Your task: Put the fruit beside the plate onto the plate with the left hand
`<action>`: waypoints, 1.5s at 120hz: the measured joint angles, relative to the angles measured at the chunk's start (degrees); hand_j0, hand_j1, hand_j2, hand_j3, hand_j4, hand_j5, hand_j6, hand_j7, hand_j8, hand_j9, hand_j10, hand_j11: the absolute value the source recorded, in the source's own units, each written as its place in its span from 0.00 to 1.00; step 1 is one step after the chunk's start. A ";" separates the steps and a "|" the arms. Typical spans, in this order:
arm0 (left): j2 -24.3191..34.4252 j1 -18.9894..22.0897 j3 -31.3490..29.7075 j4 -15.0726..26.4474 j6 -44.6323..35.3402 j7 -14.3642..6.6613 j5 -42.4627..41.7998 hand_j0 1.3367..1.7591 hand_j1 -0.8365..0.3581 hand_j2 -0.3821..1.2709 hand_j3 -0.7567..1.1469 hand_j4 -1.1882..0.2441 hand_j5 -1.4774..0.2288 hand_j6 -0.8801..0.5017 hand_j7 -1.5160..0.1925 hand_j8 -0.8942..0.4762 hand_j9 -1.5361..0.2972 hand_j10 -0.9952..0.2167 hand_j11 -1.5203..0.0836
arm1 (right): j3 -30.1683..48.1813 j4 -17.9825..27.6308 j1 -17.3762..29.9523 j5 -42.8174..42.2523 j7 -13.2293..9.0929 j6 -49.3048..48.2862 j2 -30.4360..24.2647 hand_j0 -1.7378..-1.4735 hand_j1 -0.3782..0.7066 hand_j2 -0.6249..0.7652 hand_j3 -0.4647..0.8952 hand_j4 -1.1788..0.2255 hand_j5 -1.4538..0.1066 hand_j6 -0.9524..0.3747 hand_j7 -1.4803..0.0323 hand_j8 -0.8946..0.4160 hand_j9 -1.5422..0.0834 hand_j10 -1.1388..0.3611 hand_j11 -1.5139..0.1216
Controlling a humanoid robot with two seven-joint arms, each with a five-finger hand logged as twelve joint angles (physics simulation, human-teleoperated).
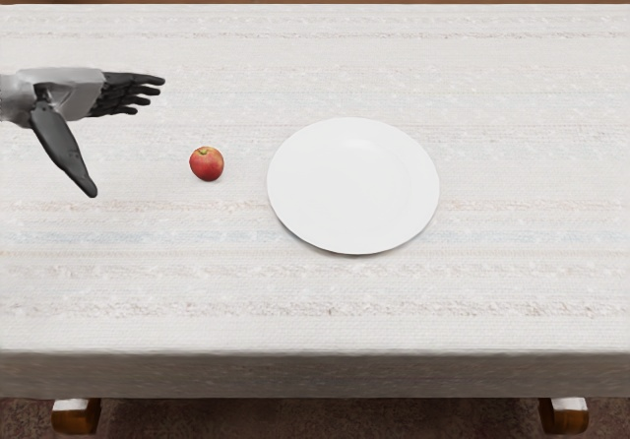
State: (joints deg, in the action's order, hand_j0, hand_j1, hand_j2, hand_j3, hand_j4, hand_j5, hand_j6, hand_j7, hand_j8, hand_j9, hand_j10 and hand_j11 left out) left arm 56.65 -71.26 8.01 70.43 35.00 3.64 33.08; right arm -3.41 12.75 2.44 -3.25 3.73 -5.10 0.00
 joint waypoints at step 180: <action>-35.53 -5.32 -6.03 -4.41 -20.86 -38.64 34.42 0.76 0.77 0.26 0.40 0.67 0.70 0.48 0.72 0.49 0.68 0.64 0.77 | 0.15 0.00 -0.42 -0.01 -0.04 0.00 0.00 0.30 0.04 0.45 0.34 0.83 0.92 0.71 0.97 0.67 0.94 0.75 0.91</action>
State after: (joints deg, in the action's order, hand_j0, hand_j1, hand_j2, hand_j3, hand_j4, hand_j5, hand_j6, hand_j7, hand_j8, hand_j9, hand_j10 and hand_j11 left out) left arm 21.11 -76.59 1.98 66.02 14.14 -35.00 67.50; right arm -3.26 12.74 2.02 -3.26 3.69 -5.10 0.00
